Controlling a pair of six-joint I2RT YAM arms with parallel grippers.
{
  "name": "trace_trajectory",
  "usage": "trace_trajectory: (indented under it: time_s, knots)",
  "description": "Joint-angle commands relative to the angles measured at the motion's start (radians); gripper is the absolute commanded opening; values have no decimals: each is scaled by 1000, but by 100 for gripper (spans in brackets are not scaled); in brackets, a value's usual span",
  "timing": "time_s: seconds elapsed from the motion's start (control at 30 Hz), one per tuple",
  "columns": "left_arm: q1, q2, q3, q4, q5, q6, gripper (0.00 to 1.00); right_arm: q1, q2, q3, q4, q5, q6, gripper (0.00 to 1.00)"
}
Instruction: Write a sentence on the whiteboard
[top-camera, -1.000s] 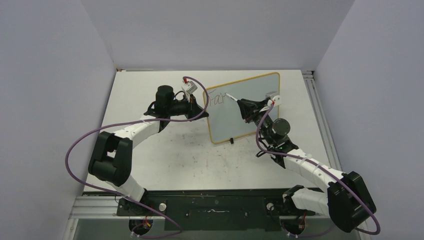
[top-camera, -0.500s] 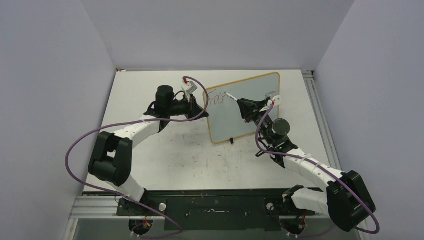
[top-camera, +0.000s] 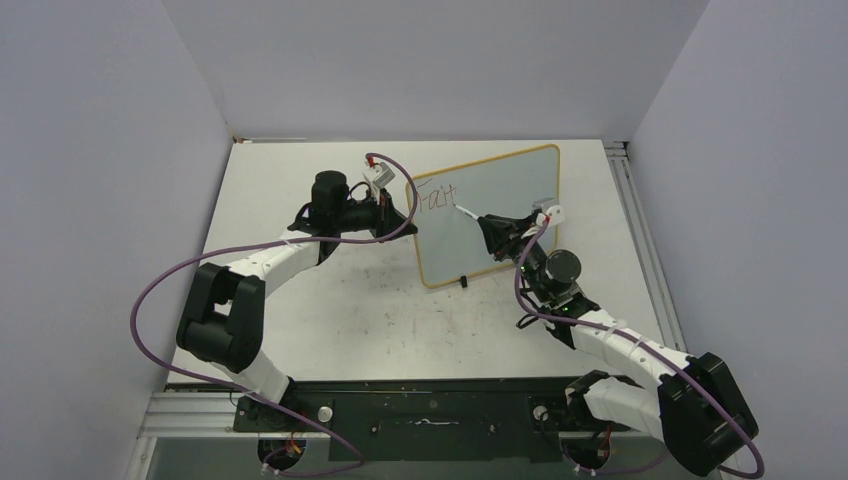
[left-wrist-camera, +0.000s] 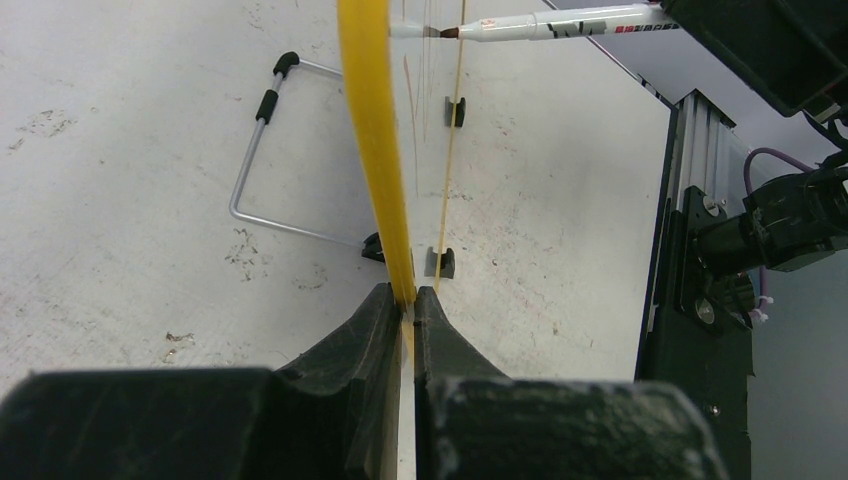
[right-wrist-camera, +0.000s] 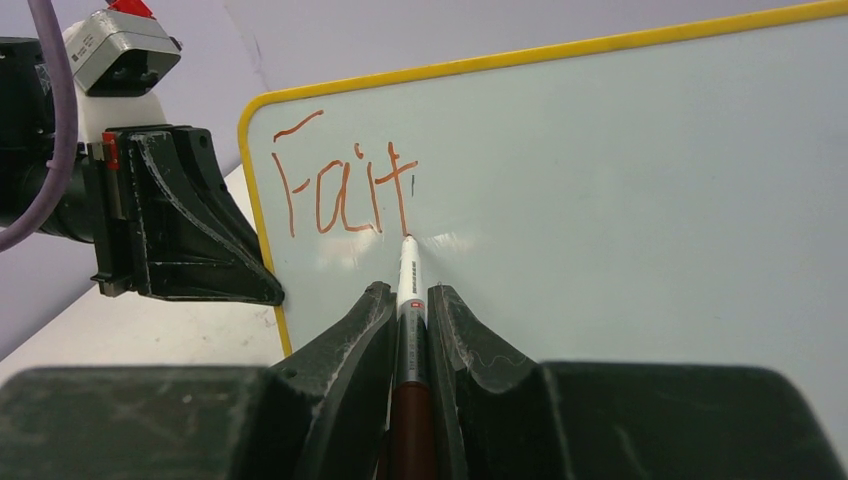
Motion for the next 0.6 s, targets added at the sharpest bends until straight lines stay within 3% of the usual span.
trace_trajectory:
  time_s: [0.0, 0.57]
  knots:
    - [1, -1, 40, 0, 30, 7, 0, 0, -32, 34, -15, 55, -30, 5]
    - [1, 3, 42, 0, 32, 7, 0, -7, 41, 167, 80, 46, -71, 5]
